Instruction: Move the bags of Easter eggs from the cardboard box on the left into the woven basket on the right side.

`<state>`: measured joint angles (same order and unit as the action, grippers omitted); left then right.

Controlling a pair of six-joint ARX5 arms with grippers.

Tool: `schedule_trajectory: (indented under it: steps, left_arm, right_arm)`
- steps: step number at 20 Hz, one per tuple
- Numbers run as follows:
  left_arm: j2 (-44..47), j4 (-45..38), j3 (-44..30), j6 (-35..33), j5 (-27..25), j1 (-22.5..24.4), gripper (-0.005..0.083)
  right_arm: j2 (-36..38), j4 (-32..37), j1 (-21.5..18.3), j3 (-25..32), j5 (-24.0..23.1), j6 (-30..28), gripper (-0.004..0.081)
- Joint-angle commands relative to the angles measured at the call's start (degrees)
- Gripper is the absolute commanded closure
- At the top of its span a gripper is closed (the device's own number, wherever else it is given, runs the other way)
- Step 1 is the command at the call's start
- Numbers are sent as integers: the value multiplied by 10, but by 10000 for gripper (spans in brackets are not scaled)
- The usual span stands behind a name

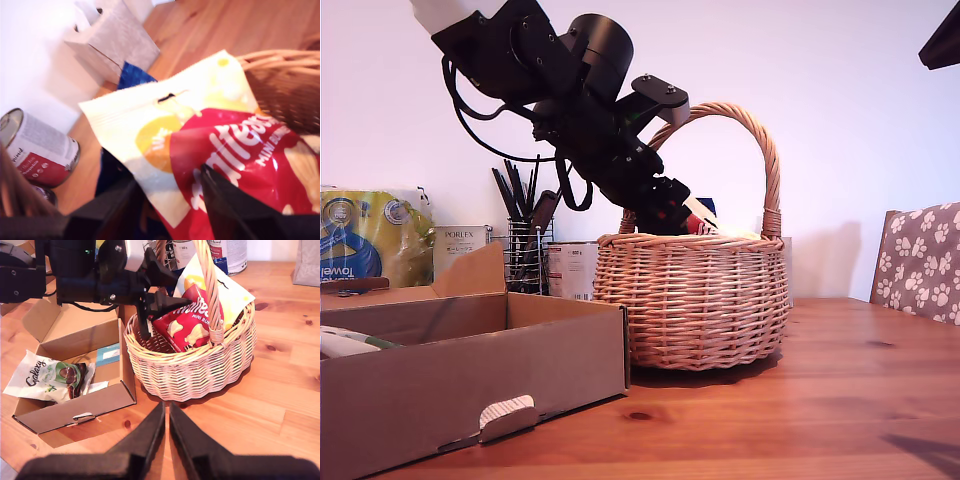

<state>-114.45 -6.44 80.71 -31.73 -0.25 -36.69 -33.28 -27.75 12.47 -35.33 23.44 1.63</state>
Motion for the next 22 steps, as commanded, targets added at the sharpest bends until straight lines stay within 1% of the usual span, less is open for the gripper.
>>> schedule_trajectory:
  steps: [1, 2, 4, 8, 10, 11, 12, 13, 14, 16, 19, 20, 22]
  left_arm:
    - [34, 20, 4, 1, 0, -2, 431]
    - [51, 40, 4, 5, 4, -2, 431]
    - [82, 85, 4, 26, 28, -1, 431]
    - [127, 147, 4, 50, 33, 13, 431]
    - [145, 212, 4, 70, 40, 23, 444]
    - [156, 255, 3, 81, 50, 30, 499]
    - [166, 294, 2, 89, 69, 36, 602]
    - [180, 332, -2, 88, 97, 44, 747]
    - [192, 356, -9, 86, 116, 52, 788]
    - [225, 385, -31, 88, 127, 71, 797]
    - [289, 392, -92, 87, 136, 104, 797]
    - [312, 400, -116, 80, 145, 119, 797]
    - [351, 432, -155, 44, 179, 154, 797]
  right_arm:
    - [1, 2, 3, 8, 1, -1, 783]
    - [1, 2, 3, 8, 1, -1, 783]
    - [1, 2, 3, 8, 1, -1, 783]
    - [1, 3, 3, 8, 1, -1, 783]
    - [1, 4, 3, 8, 1, -1, 783]
    - [1, 4, 3, 8, 1, -1, 783]
    - [1, 4, 3, 8, 0, -1, 783]
    - [1, 4, 3, 8, 1, -2, 783]
    - [1, 4, 3, 8, 0, -1, 783]
    - [1, 4, 3, 8, 1, -2, 783]
    - [1, 4, 3, 8, 1, -1, 783]
    - [1, 4, 3, 8, 1, -1, 783]
    - [1, 3, 3, 8, 1, -1, 783]
